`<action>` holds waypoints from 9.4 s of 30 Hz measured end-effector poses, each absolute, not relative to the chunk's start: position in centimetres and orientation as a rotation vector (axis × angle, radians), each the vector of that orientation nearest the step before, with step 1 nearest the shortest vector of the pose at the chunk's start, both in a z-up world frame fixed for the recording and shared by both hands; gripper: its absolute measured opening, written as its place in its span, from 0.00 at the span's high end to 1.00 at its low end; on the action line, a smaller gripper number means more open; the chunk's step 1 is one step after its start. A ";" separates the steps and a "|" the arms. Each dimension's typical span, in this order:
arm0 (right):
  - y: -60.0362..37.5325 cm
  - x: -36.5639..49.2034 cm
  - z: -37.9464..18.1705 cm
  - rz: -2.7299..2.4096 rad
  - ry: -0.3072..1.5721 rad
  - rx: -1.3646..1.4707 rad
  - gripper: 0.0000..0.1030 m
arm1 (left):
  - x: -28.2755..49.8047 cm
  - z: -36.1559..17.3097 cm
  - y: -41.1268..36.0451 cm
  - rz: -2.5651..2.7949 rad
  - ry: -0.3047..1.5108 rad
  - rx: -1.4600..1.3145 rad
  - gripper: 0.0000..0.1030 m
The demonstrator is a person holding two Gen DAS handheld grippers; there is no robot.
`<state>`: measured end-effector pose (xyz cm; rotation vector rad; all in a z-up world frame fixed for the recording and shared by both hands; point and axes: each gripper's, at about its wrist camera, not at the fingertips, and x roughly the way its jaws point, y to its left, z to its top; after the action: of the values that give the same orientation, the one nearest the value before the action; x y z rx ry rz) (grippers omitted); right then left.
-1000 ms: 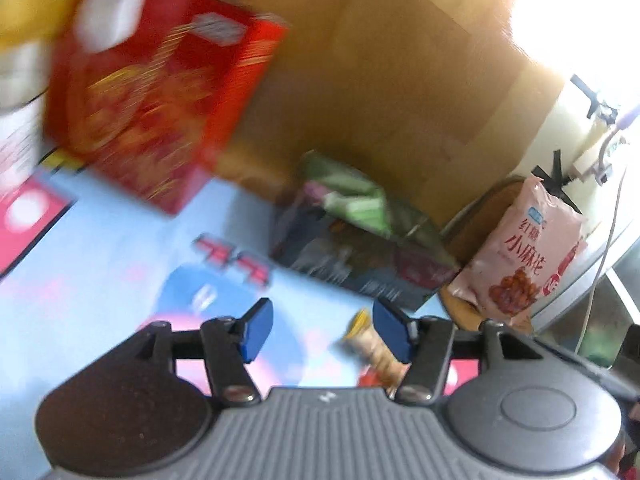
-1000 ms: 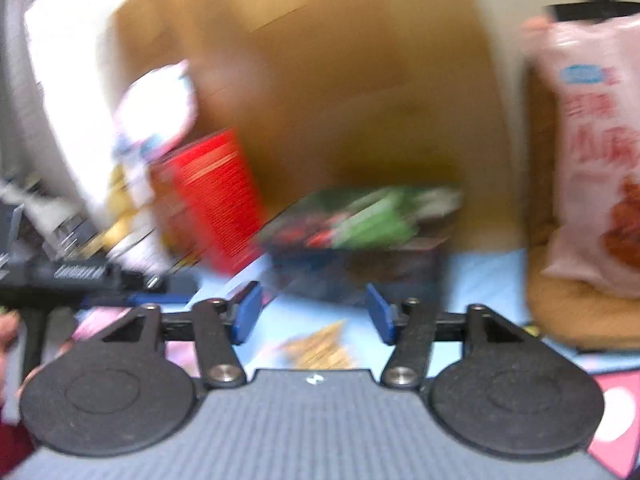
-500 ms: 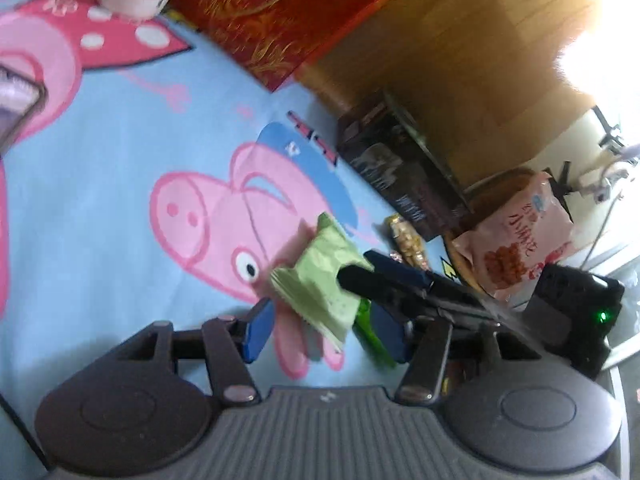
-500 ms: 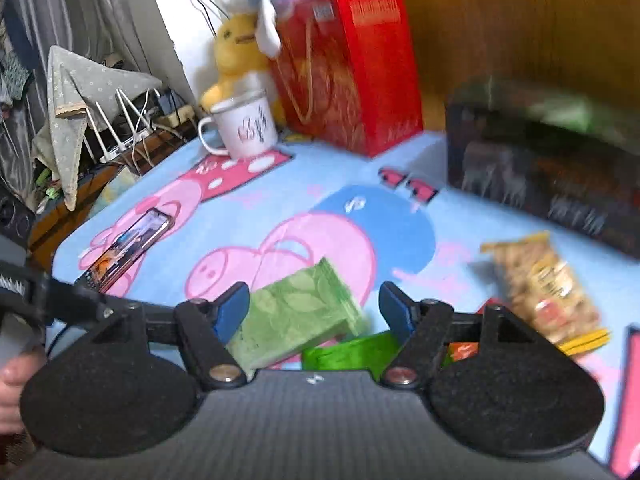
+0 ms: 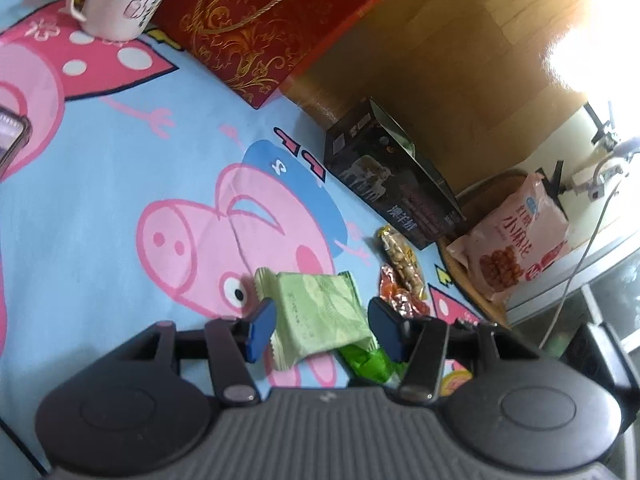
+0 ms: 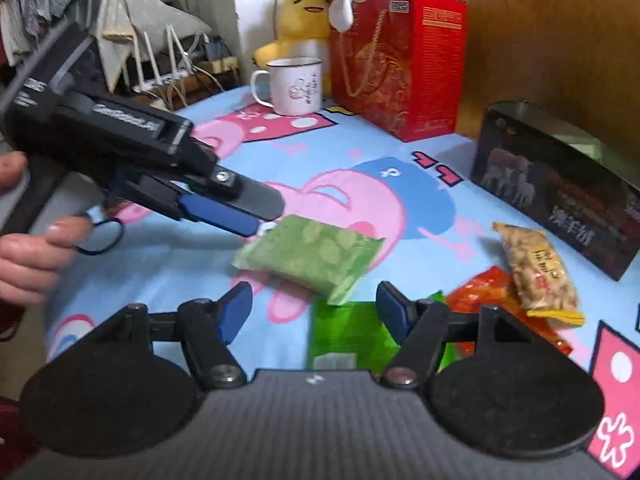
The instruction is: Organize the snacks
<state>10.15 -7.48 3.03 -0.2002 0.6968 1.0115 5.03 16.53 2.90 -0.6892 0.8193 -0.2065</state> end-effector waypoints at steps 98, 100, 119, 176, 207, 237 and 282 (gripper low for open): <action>-18.2 21.1 4.3 0.609 0.479 0.071 0.52 | 21.6 9.6 0.1 -0.451 0.807 -0.357 0.55; -17.3 23.4 4.7 0.614 0.479 0.075 0.52 | 23.6 10.0 0.5 -0.413 0.799 -0.364 0.55; -19.0 21.5 0.8 0.645 0.631 0.206 0.36 | 21.9 6.8 5.2 -0.325 0.752 -0.324 0.39; -17.4 7.3 0.0 0.743 0.641 0.067 0.53 | 4.8 3.7 5.2 -0.447 0.846 -0.374 0.75; -16.2 24.6 7.1 0.627 0.475 0.209 0.64 | 22.1 11.8 5.8 -0.446 0.598 -0.420 0.74; -22.5 15.2 -1.9 0.664 0.777 0.575 0.51 | 16.4 1.9 5.9 -0.442 0.934 -0.542 0.46; -23.2 15.6 -2.3 0.696 0.740 0.578 0.47 | 17.7 2.7 4.8 -0.608 0.967 -0.764 0.88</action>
<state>15.61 -23.18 -2.26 0.5781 0.7401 0.6959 17.69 4.84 2.66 -0.7640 0.9672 -0.6078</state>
